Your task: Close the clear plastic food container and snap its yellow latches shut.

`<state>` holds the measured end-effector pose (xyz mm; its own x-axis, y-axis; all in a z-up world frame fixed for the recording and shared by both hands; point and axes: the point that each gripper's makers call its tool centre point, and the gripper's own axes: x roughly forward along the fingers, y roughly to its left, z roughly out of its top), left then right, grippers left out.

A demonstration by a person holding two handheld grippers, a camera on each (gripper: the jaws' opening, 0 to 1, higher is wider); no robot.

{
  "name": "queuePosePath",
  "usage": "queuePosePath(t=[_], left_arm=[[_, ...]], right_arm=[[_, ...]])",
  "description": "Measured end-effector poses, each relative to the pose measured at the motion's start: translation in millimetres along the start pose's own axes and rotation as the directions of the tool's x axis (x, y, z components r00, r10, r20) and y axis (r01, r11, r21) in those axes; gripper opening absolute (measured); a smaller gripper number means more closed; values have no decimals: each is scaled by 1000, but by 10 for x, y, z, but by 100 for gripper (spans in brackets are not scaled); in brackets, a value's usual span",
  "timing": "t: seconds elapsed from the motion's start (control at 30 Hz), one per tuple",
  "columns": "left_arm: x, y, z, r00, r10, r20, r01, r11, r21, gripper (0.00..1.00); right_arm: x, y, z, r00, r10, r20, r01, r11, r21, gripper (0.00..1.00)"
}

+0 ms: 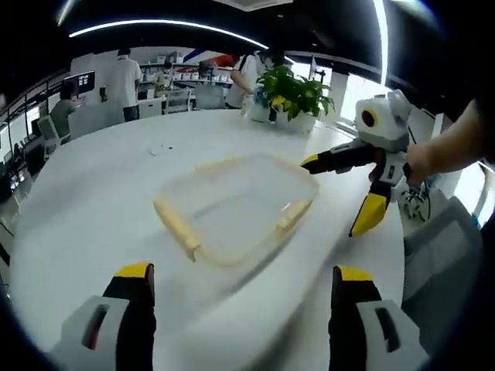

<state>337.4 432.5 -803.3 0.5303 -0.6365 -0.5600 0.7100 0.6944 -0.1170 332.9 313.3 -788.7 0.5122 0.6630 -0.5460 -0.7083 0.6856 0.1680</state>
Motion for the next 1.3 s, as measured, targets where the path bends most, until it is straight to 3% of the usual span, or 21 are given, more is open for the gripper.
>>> queuePosePath(t=[0.17, 0.27, 0.67, 0.8, 1.07, 1.17, 1.3], left_arm=[[-87, 44, -75, 1000, 29, -3, -29, 998, -52, 92], [-161, 100, -158, 999, 54, -6, -55, 984, -167, 91], [-497, 100, -243, 995, 95, 11, -91, 976, -197, 88], [-618, 111, -273, 994, 108, 22, -101, 970, -222, 87], [-958, 134, -372, 989, 145, 35, -129, 947, -294, 86], [-1090, 148, -391, 984, 170, 44, -144, 926, -350, 85], [-1262, 100, -410, 979, 195, 54, -161, 915, -371, 85]], right_arm=[[-105, -36, 4, 1000, -16, 14, 16, 1000, 26, 95], [-170, -82, 2, 999, -34, 27, 33, 999, 40, 95], [-499, -249, -7, 996, -80, 37, 76, 992, 99, 91], [-622, -253, 64, 994, -88, 64, 80, 990, 119, 90], [-953, -200, 12, 991, -102, 91, 83, 978, 192, 87], [-1116, -165, -15, 990, -112, 88, 88, 968, 234, 81], [-1282, -108, -1, 984, -131, 124, 93, 957, 274, 83]])
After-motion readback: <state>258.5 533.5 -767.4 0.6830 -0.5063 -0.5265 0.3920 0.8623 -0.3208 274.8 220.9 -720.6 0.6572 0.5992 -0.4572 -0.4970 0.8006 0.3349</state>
